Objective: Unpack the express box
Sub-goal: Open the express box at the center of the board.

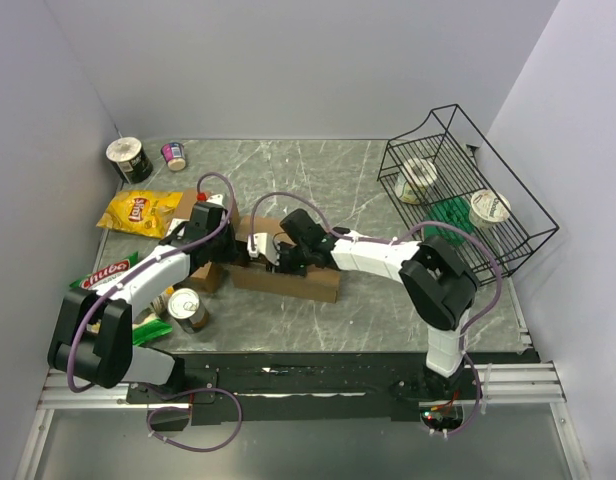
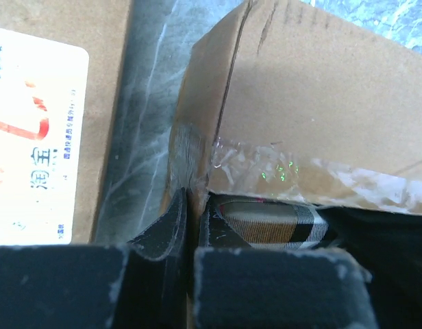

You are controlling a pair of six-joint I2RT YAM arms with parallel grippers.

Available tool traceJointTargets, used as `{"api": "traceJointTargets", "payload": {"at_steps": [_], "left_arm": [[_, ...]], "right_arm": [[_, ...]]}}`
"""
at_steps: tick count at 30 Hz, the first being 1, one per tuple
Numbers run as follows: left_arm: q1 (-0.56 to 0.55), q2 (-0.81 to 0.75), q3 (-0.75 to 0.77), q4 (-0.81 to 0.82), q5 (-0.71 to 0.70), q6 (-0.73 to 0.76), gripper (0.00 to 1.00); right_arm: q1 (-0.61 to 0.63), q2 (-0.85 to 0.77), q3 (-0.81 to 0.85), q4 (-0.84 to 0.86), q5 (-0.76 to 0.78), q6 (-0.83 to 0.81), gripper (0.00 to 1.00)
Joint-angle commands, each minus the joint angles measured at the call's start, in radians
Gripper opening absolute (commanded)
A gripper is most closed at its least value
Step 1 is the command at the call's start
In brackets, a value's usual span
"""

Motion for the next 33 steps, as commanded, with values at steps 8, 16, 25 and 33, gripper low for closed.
{"api": "traceJointTargets", "payload": {"at_steps": [8,16,25,33], "left_arm": [[-0.015,-0.063,0.009,0.162,0.051,-0.106,0.01],[-0.001,-0.098,-0.023,0.168,-0.007,-0.048,0.01],[0.007,-0.087,-0.012,0.171,-0.038,0.023,0.01],[0.027,-0.084,0.069,0.124,0.141,0.087,0.78]], "right_arm": [[-0.046,-0.196,-0.062,0.143,-0.215,0.238,0.0],[-0.172,-0.429,-0.094,0.275,-0.401,0.281,0.0],[-0.25,-0.553,-0.11,0.292,-0.365,0.363,0.0],[-0.287,-0.659,-0.185,0.108,-0.084,0.299,0.59]]}}
